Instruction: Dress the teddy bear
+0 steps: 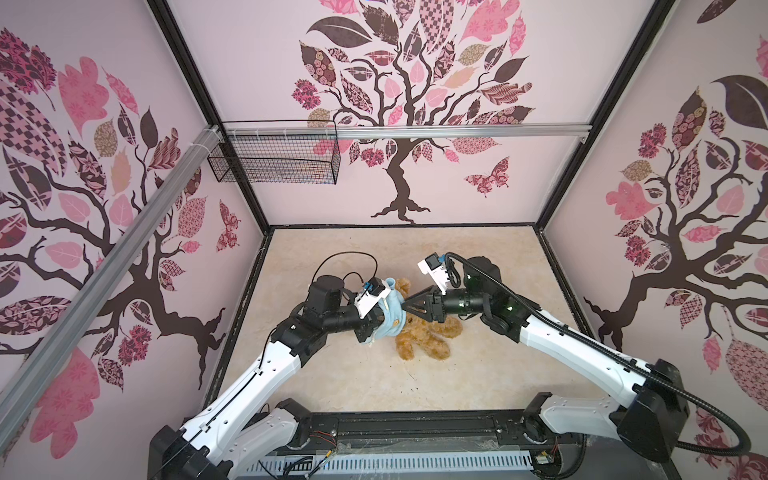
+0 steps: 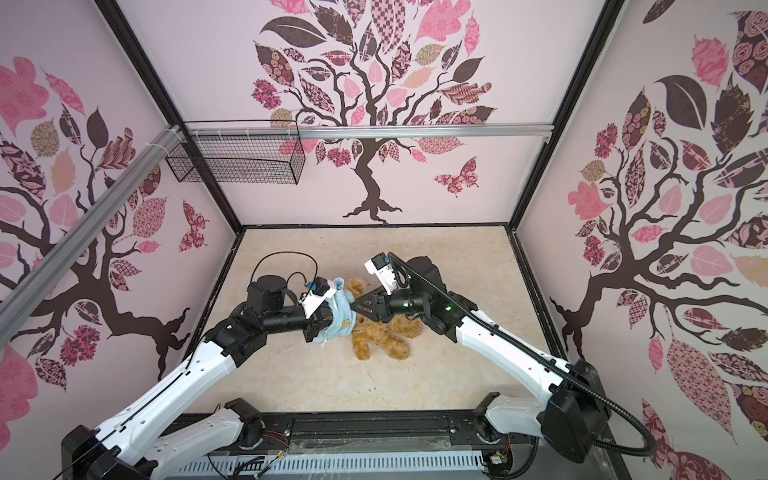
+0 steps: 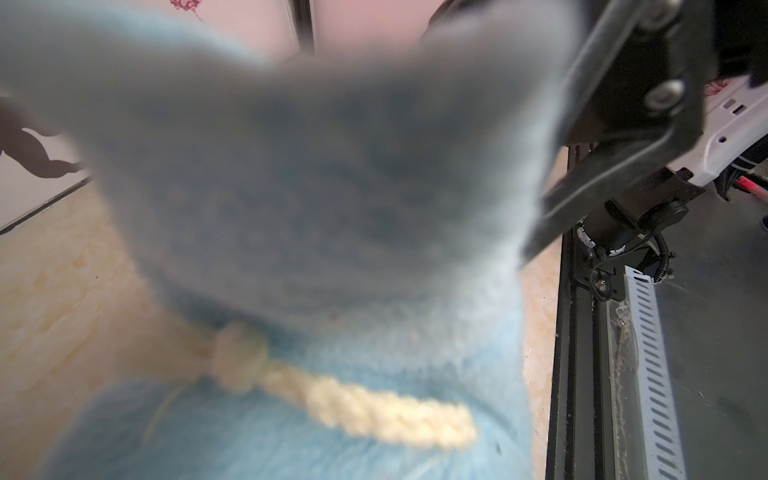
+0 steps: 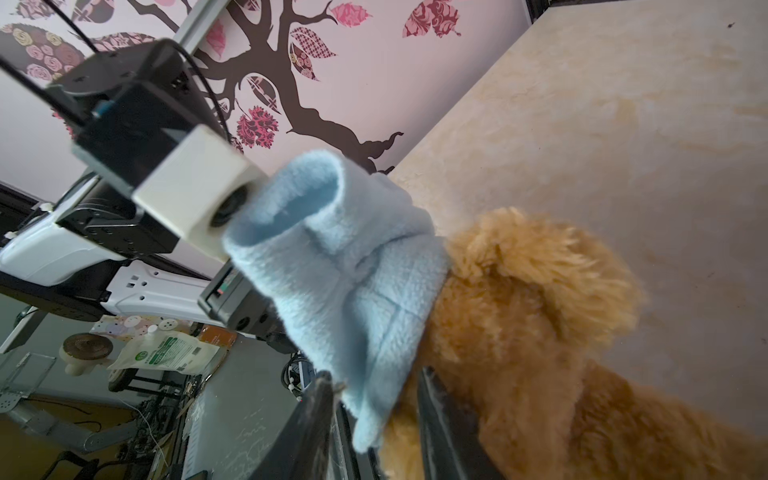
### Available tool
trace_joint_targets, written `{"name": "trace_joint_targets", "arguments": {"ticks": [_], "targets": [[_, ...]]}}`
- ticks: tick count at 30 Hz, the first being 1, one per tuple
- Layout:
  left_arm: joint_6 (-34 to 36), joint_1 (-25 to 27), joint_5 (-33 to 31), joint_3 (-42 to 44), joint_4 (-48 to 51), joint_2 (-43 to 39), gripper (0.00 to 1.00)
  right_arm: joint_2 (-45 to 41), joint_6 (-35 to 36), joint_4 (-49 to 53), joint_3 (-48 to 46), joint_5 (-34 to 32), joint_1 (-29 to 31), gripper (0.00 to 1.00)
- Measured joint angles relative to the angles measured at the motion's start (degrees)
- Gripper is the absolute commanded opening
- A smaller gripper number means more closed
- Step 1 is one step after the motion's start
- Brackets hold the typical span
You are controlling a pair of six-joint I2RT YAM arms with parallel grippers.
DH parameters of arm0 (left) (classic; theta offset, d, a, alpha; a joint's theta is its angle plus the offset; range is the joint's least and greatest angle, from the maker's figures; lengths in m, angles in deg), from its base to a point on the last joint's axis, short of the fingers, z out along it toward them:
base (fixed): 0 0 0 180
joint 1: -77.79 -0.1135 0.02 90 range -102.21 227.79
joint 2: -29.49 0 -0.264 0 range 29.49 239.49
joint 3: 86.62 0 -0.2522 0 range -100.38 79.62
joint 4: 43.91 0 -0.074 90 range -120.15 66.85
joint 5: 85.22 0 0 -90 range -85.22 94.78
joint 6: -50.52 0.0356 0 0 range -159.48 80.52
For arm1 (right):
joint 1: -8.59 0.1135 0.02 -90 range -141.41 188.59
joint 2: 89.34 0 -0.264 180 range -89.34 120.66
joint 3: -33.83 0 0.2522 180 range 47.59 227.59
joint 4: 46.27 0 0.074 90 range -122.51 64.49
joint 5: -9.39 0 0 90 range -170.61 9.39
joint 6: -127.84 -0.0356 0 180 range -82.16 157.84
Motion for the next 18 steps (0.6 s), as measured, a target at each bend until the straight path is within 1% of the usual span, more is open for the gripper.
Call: {"name": "trace_joint_targets", "arguments": {"ticks": [8,11,14,16,18], "targets": [[1.0,0.1,-0.8,0.3,-0.3,0.0,0.0,3.2,-1.6,-0.1,2.4,0.2,0.0,0.26],[1.1,0.3,-1.1,0.3,-0.2,-0.1,0.0,4.3,-2.1,-0.4,3.0,0.2,0.0,0.17],[1.4,0.4,-1.6,0.3,0.1,-0.1,0.0,4.8,-2.4,-0.4,3.1,-0.4,-0.1,0.11],[1.9,0.5,-1.9,0.5,0.2,-0.4,0.0,4.8,-2.8,-0.5,3.1,-1.1,-0.5,0.05],[2.6,0.8,-2.1,0.9,0.1,-1.0,0.0,4.8,-4.1,-1.2,2.8,-1.2,-1.2,0.03]]}}
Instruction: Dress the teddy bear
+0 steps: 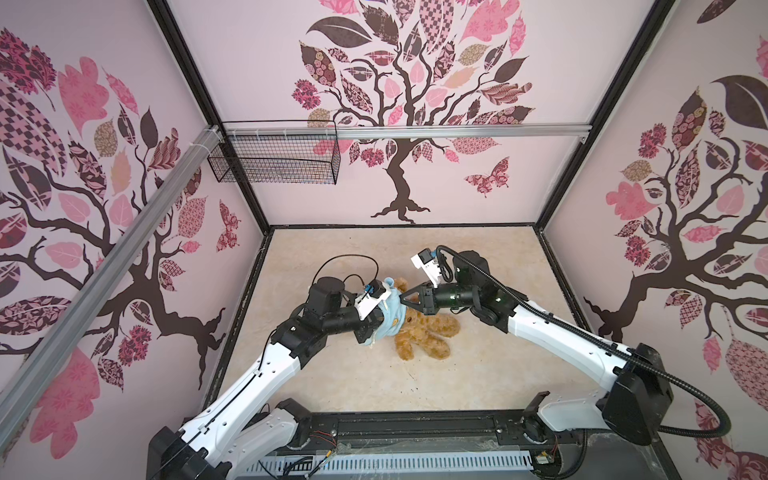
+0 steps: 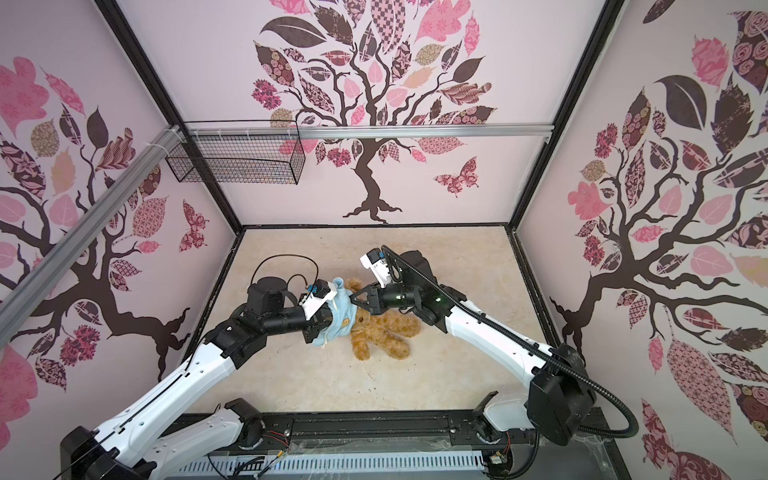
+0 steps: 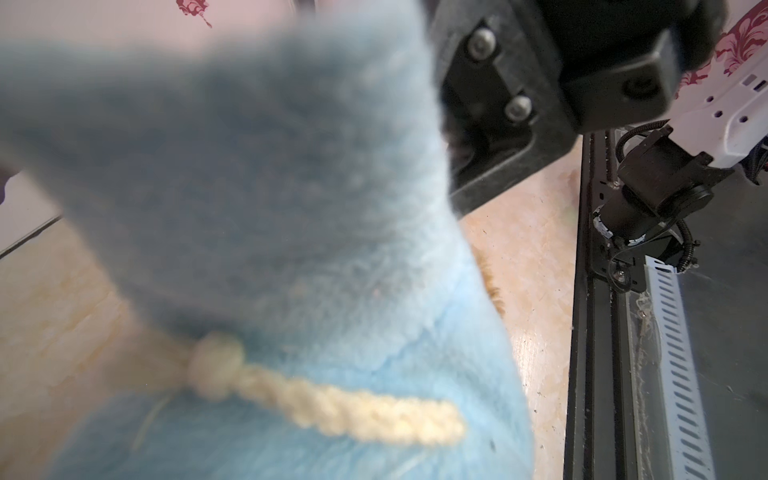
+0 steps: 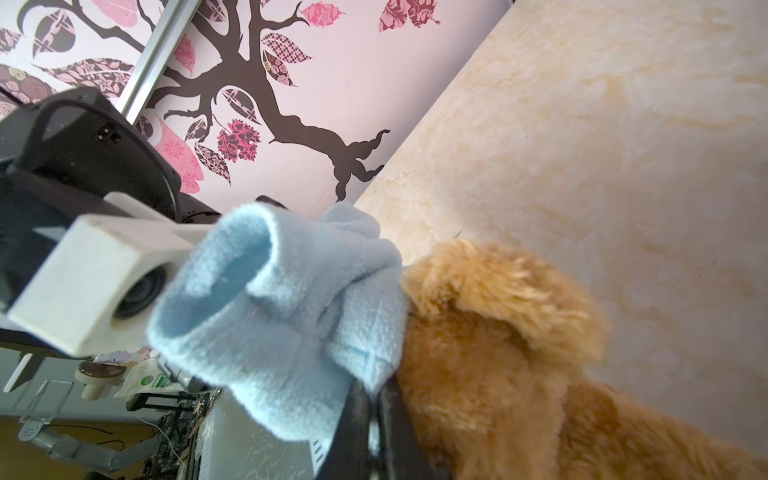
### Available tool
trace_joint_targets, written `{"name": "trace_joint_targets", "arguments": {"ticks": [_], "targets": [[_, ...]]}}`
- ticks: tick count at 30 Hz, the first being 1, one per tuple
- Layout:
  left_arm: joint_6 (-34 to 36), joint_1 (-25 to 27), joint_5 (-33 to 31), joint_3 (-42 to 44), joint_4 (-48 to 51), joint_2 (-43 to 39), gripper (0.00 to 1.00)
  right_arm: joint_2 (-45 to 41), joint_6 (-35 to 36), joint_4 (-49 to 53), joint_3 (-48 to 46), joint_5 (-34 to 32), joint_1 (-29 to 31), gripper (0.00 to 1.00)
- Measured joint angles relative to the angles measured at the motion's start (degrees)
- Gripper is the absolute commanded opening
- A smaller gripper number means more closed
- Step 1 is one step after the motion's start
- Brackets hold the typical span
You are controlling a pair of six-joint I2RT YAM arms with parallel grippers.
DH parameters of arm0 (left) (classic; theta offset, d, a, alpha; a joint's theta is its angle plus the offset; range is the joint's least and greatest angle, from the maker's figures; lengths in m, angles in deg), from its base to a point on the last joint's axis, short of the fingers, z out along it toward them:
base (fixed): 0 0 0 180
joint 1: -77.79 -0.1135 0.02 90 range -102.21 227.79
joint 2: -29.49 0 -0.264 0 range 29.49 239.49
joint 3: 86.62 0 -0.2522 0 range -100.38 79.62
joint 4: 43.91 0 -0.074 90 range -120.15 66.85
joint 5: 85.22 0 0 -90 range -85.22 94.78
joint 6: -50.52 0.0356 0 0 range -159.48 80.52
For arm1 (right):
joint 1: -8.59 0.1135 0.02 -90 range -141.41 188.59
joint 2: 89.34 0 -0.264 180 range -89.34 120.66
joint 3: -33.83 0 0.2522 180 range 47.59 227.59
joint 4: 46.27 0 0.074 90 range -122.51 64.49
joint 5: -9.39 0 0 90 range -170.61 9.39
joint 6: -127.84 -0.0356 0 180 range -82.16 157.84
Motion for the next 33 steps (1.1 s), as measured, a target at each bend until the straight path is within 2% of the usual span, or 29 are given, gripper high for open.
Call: {"name": "trace_joint_targets", "arguments": {"ticks": [4,10,18,23,28,33], "targets": [[1.2,0.5,-0.1,1.6,-0.9,-1.9,0.0,-0.2,-5.1,-5.9,-3.3,0.7,-3.9,0.0],[1.6,0.6,-0.9,3.8,-3.0,-3.3,0.0,-0.3,-15.5,-16.5,-12.5,5.7,-9.3,0.0],[-0.7,0.6,-0.9,7.1,-6.6,-8.1,0.0,-0.3,-22.8,-25.4,-18.8,8.7,-11.1,0.0],[-4.7,-1.0,0.1,9.9,-10.5,-11.1,0.0,-0.3,-25.1,-29.3,-22.9,11.5,-13.7,0.0],[-9.8,-1.9,0.3,10.7,-12.4,-11.3,0.0,0.3,-24.4,-30.1,-23.7,12.6,-13.9,0.0],[-17.2,-2.3,-2.4,10.7,-14.9,-9.0,0.0,1.7,-18.7,-24.5,-19.9,7.5,-10.6,0.05]]}}
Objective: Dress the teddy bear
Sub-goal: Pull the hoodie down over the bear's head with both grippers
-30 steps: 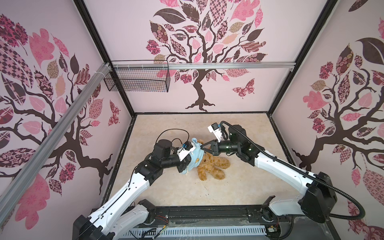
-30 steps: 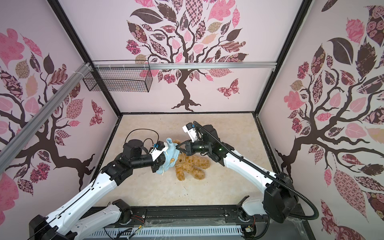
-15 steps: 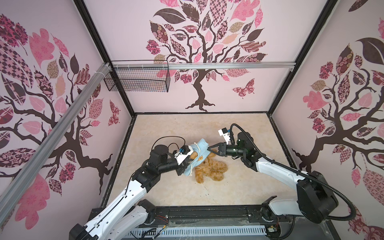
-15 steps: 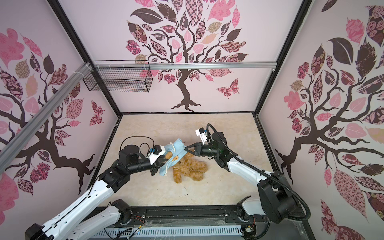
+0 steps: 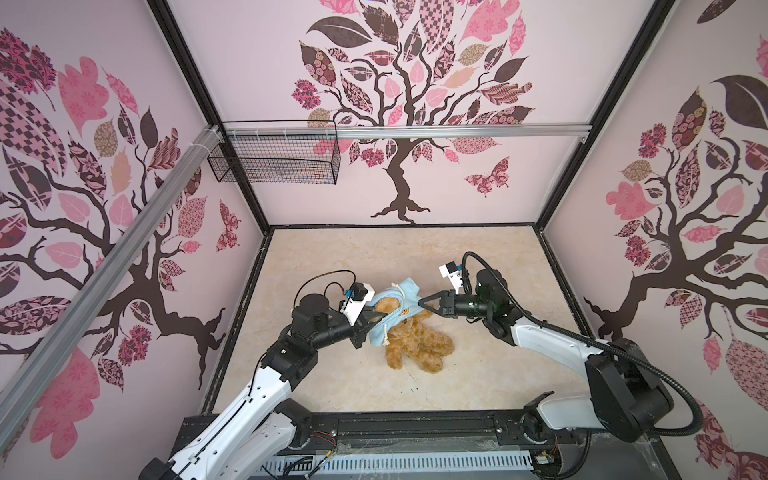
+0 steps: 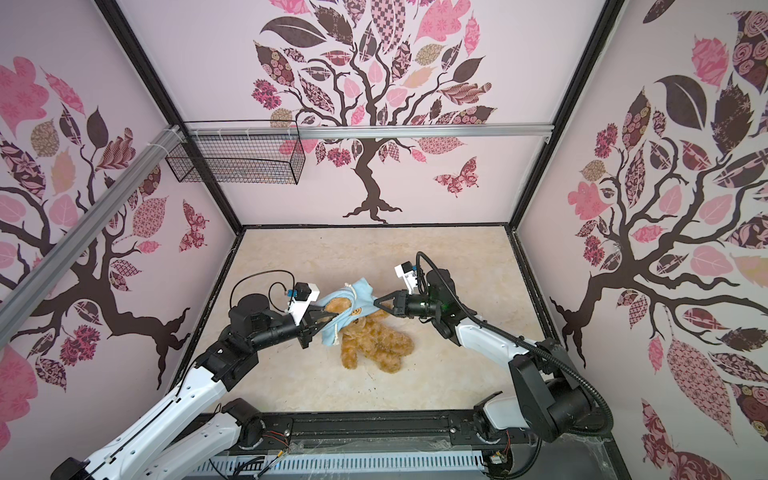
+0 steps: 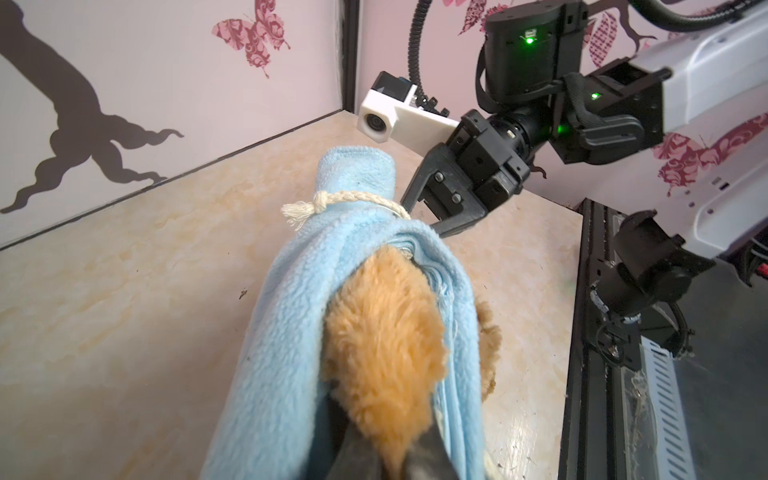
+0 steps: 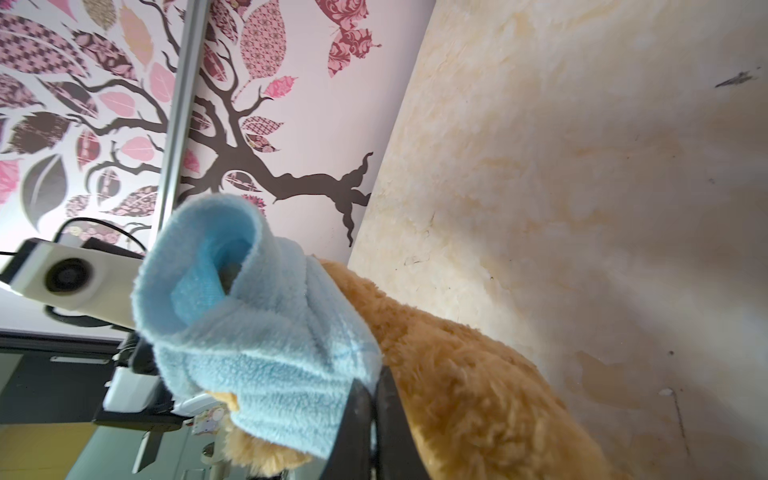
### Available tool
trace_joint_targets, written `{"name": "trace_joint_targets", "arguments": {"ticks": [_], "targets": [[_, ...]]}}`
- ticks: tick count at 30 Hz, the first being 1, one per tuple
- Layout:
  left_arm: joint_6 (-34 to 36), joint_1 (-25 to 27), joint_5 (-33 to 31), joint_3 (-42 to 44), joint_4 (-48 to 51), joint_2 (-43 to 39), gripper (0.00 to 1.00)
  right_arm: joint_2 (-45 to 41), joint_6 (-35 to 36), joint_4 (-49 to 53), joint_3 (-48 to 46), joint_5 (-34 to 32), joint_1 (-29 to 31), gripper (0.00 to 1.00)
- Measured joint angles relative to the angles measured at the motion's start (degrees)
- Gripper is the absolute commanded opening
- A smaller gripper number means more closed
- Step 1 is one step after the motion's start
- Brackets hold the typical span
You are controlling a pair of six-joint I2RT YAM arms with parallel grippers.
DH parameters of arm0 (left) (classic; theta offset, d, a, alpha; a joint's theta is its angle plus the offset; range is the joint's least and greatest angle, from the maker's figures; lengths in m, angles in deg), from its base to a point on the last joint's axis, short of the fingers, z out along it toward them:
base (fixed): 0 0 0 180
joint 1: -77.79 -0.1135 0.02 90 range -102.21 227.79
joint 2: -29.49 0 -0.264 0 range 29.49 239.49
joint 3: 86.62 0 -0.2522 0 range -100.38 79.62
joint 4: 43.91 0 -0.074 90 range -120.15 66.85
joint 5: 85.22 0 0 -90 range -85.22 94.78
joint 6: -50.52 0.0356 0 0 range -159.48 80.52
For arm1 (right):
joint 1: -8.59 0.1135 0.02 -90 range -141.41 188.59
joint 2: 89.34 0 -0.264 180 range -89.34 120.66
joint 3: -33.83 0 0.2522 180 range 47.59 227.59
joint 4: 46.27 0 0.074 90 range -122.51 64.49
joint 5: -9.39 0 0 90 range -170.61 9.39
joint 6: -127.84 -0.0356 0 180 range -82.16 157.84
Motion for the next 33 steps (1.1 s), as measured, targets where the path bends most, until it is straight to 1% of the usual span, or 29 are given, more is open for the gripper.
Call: {"name": "trace_joint_targets", "arguments": {"ticks": [3,8,9,12,15,17,21,23,26,31,33], "targets": [[-6.1,-0.2,-2.3,-0.1,-1.3,2.8,0.0,1.5,2.8,1.7,1.9,-2.7,2.0,0.15],[-18.8,-0.5,-5.3,-0.1,-2.1,6.8,0.0,0.8,9.0,7.7,2.8,-7.4,1.8,0.3],[-21.1,-0.5,-5.6,-0.1,-2.3,7.0,0.0,0.2,10.0,8.4,2.8,-8.3,1.8,0.31],[-28.9,-0.6,-6.1,-0.1,-3.1,7.1,0.0,-4.5,12.9,8.0,0.1,-11.0,1.9,0.31],[-37.0,-0.6,-5.6,0.0,-4.0,7.1,0.0,-11.0,15.9,5.5,-4.9,-13.5,4.1,0.26],[-42.3,-0.6,-4.8,0.3,-5.9,7.1,0.0,-13.6,17.8,3.2,-7.8,-14.8,8.1,0.25],[-49.7,-0.4,-3.7,2.5,-11.1,6.8,0.0,-13.8,19.6,-1.4,-10.2,-16.7,16.0,0.18],[-51.9,0.2,-3.3,3.1,-12.4,6.8,0.0,-13.4,19.7,-4.3,-10.6,-17.1,18.6,0.14],[-53.7,1.7,-2.8,3.3,-13.3,6.8,0.0,-11.3,19.0,-9.8,-10.6,-17.7,19.3,0.14],[-54.4,3.7,-2.6,3.3,-14.0,6.8,0.0,-8.9,17.9,-14.4,-10.6,-18.7,19.3,0.2],[-54.4,4.0,-2.7,3.3,-14.2,6.9,0.0,-8.6,17.7,-15.3,-10.6,-18.7,19.3,0.2]]}}
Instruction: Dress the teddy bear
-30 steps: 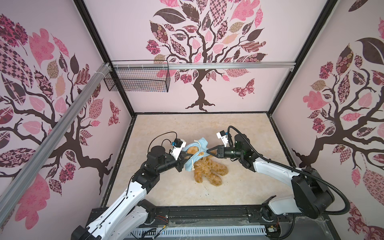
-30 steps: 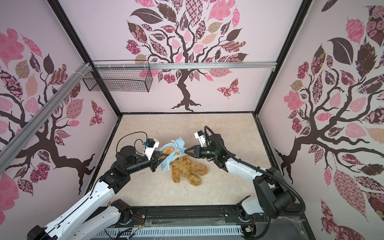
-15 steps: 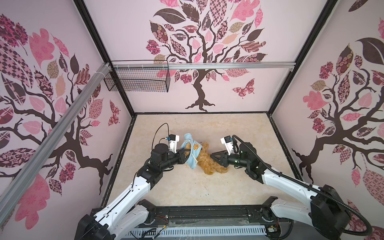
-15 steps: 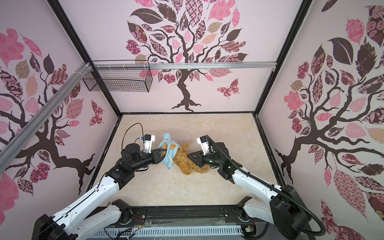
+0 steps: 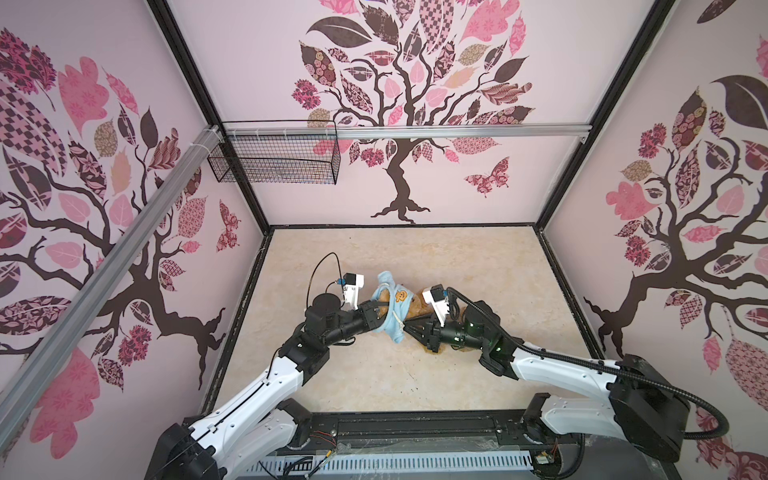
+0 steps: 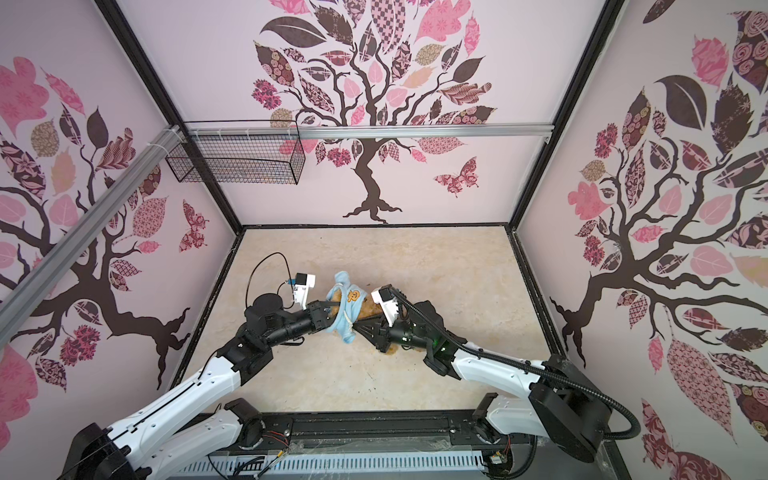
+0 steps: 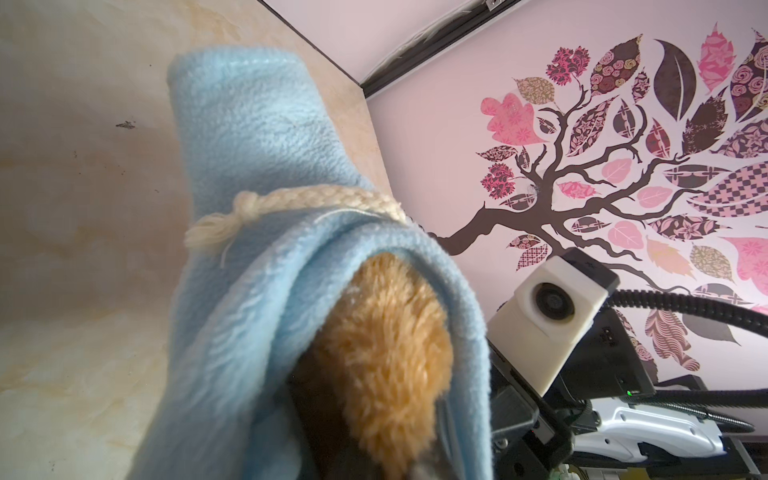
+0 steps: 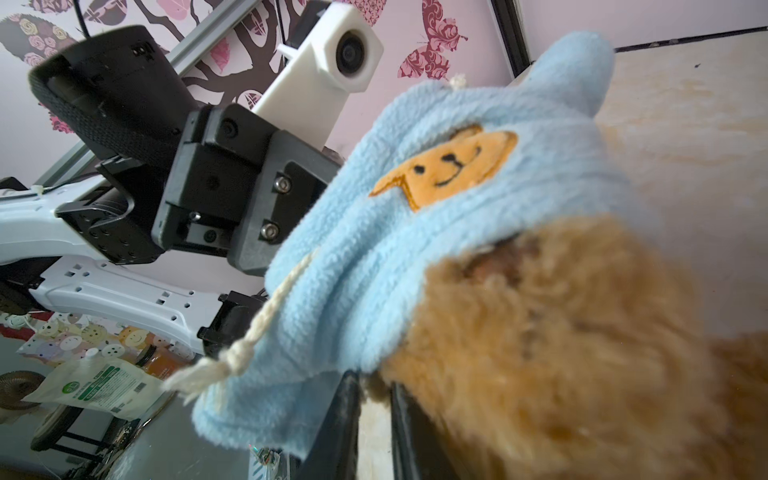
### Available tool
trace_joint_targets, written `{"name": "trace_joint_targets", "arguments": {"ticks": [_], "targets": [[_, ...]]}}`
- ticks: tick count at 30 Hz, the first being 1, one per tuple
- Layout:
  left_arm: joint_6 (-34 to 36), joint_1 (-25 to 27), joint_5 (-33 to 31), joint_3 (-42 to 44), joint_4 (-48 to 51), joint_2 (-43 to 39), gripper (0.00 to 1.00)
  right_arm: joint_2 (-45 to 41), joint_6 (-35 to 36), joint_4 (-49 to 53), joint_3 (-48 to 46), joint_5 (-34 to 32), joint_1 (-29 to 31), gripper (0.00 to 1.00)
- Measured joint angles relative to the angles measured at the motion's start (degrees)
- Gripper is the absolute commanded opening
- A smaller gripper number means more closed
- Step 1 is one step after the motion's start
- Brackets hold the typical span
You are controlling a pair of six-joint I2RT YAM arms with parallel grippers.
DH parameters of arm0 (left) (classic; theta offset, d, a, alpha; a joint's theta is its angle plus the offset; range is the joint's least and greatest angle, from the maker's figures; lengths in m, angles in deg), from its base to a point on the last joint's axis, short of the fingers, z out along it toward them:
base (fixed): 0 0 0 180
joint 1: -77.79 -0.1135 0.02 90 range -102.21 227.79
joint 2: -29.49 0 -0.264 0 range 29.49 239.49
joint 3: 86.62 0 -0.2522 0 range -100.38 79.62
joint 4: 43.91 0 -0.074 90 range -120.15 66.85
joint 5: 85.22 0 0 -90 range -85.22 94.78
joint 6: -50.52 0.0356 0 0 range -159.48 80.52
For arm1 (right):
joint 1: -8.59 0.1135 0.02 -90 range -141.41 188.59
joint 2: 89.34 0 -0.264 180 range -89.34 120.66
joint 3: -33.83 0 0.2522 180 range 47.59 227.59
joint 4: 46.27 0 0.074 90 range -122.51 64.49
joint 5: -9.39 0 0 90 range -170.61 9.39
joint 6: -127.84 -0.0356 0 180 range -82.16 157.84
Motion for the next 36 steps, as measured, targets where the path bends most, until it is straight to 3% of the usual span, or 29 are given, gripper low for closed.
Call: {"name": "trace_joint_targets", "arguments": {"ticks": [6,13,22,36], "targets": [[0.0,0.2,-0.2,0.0,-0.4,0.4,0.0,1.4,-0.5,-2.3,0.0,0.0,0.0,0.21],[0.1,0.4,-0.9,0.0,-0.4,0.5,0.0,3.8,-1.5,-4.0,0.4,-0.3,0.0,0.0],[1.2,-0.7,-2.0,0.0,0.4,-0.1,0.0,2.6,-2.0,-2.3,-0.6,-4.5,0.3,0.0],[0.6,-4.9,3.0,-0.1,4.9,-0.3,0.0,1.3,-7.1,1.0,-3.3,-12.1,2.1,0.0]]}}
